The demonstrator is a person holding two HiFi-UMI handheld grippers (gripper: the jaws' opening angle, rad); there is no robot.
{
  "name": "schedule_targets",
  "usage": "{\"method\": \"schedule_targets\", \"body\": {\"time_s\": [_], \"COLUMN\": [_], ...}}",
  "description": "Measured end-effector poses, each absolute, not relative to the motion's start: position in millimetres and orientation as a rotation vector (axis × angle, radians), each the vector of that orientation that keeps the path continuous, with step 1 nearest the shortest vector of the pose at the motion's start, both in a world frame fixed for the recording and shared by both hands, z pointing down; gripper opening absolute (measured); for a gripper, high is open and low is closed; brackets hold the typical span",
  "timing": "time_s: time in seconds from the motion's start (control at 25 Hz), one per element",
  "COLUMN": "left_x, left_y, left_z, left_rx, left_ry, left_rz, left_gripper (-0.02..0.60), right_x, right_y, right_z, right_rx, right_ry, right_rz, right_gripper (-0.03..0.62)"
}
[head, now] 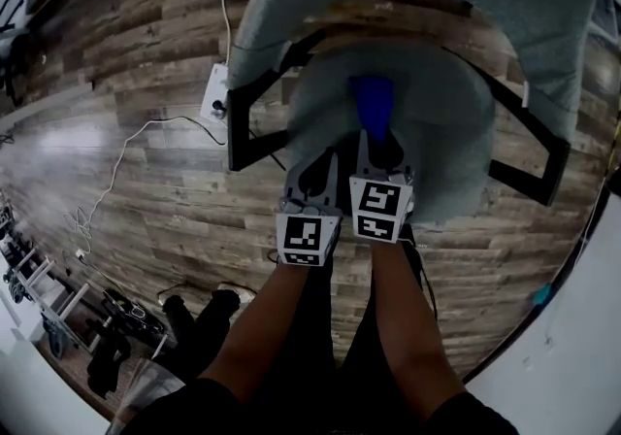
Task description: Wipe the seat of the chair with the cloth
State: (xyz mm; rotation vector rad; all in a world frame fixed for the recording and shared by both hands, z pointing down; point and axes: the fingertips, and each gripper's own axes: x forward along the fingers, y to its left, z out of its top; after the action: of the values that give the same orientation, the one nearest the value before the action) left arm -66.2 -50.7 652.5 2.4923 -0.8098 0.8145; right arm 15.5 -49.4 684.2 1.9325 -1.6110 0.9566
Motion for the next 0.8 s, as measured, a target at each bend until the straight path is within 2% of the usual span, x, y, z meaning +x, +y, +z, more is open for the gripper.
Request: {"method": "schedule_targets", "body": {"time_s": [0.8], "left_x": [15.0], "left_y": [-17.3], "left_z": [651.4], "left_rx": [2.555], "left_ry": [-0.706], "left_rz": [0.806], "left_gripper": [0.006], "right_x": [155.7], "right_y": [44.3], "right_z": [688.6], "right_rx": [2.016], "right_ry": [-1.363], "right_rz": [0.933], "right_gripper": [0.114]}}
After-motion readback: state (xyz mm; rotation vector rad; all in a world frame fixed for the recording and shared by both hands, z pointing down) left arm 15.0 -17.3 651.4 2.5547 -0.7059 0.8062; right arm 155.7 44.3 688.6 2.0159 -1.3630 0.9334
